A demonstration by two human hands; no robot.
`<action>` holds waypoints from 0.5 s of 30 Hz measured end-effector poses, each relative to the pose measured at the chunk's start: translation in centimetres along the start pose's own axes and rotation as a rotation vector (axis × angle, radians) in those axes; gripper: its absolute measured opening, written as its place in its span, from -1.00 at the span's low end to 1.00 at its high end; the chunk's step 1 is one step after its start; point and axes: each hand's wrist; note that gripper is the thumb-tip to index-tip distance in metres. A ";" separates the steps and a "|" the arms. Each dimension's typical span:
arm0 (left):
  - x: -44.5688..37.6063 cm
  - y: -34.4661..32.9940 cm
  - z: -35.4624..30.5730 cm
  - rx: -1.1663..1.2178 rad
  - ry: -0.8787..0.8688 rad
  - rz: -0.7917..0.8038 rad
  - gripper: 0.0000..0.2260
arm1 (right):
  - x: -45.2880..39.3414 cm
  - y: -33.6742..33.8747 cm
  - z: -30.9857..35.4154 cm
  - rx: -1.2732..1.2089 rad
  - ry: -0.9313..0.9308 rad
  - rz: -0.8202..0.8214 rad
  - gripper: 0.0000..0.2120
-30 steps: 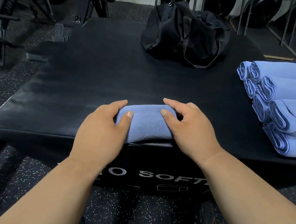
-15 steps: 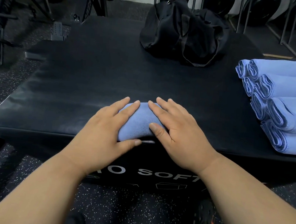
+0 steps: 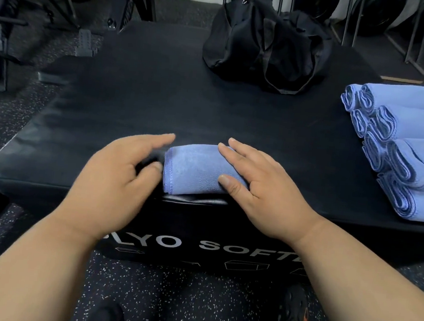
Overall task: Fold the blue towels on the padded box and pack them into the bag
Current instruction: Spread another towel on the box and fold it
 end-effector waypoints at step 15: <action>0.4 -3.5 0.1 -0.154 0.054 0.260 -0.18 | 0.0 0.0 0.0 0.018 0.004 0.015 -0.31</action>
Point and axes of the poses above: each hand's wrist, its own x-axis away from the middle knuckle, its own y-axis out of the back of the hand, z = x × y, and after that the axes turned 14 degrees about x, right-handed
